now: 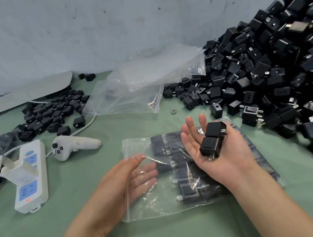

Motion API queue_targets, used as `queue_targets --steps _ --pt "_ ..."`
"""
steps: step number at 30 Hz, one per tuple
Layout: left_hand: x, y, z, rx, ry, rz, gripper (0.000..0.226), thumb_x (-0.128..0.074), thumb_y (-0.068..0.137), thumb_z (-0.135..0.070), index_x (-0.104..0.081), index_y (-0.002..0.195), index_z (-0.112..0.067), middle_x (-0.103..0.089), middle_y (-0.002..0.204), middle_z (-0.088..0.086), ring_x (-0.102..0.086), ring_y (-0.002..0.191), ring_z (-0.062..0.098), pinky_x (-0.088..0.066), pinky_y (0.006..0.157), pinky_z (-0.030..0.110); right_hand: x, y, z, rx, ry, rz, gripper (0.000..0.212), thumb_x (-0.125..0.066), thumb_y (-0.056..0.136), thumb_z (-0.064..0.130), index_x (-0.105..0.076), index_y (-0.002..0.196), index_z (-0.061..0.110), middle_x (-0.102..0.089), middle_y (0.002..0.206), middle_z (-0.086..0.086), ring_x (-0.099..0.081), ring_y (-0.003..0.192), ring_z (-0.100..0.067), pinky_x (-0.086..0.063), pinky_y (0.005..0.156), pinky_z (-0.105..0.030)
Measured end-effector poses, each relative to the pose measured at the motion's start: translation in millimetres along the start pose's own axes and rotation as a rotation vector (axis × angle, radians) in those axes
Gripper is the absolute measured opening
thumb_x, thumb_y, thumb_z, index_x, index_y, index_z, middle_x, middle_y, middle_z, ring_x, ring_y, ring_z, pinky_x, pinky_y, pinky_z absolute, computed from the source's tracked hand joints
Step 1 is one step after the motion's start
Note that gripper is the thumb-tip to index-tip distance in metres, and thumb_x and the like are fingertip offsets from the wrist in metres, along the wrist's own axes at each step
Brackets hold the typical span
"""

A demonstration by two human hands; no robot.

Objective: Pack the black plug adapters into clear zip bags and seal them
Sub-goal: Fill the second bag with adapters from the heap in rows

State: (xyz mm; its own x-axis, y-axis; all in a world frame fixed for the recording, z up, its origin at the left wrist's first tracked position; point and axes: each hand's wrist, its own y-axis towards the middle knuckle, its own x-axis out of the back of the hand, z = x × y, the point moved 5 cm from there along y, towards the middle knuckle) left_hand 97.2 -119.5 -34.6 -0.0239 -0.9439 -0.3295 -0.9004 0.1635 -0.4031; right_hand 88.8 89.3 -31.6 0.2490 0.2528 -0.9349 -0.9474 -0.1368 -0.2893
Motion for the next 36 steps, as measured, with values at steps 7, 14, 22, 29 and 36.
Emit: queue_targets --steps 7,14,22,29,36 --pt "15 -4 -22 -0.170 0.080 -0.212 0.023 -0.054 0.099 -0.035 -0.063 0.107 -0.014 -0.077 0.097 0.012 -0.076 0.086 0.025 -0.060 0.060 0.029 -1 3 -4 -0.003 0.000 -0.022 0.028 -0.055 0.079 0.025 -0.075 0.099 0.019 -0.072 0.118 -0.008 -0.072 0.101 -0.028 -0.058 0.086 -0.041" --pt "-36 -32 -56 -0.756 0.508 -0.257 0.012 -0.055 0.093 -0.045 -0.065 0.099 -0.042 -0.070 0.088 -0.012 -0.067 0.072 0.005 -0.052 0.060 0.018 -14 4 -21 -0.046 -0.089 0.056 0.017 -0.051 0.090 0.026 -0.062 0.078 0.021 -0.072 0.119 -0.008 -0.071 0.103 -0.029 -0.048 0.100 -0.045" --pt "-86 -27 -13 -0.687 0.878 -0.027 0.020 -0.068 0.088 -0.039 -0.052 0.101 -0.042 -0.061 0.099 -0.017 -0.060 0.091 -0.002 -0.042 0.074 0.007 -24 0 -46 -0.089 -0.228 0.070 0.039 -0.046 0.096 0.047 -0.060 0.072 0.020 -0.074 0.114 -0.008 -0.062 0.097 -0.028 -0.053 0.083 -0.038" --pt "7 -36 -50 -0.486 0.633 -0.431 0.016 -0.064 0.084 -0.046 -0.071 0.086 -0.032 -0.071 0.075 -0.020 -0.063 0.058 -0.002 -0.050 0.063 0.023 -16 2 -22 0.037 -0.299 0.008 0.035 -0.045 0.096 0.041 -0.058 0.070 0.024 -0.074 0.100 -0.003 -0.073 0.088 -0.024 -0.049 0.093 -0.040" --pt "52 -24 -23 -0.153 0.786 -0.528 0.026 -0.071 0.086 -0.041 -0.065 0.086 -0.016 -0.071 0.075 -0.002 -0.063 0.066 0.014 -0.052 0.067 0.035 -8 2 -5 0.056 -0.230 -0.045 0.023 -0.050 0.089 0.030 -0.062 0.071 0.022 -0.073 0.098 -0.002 -0.072 0.079 -0.022 -0.051 0.081 -0.036"
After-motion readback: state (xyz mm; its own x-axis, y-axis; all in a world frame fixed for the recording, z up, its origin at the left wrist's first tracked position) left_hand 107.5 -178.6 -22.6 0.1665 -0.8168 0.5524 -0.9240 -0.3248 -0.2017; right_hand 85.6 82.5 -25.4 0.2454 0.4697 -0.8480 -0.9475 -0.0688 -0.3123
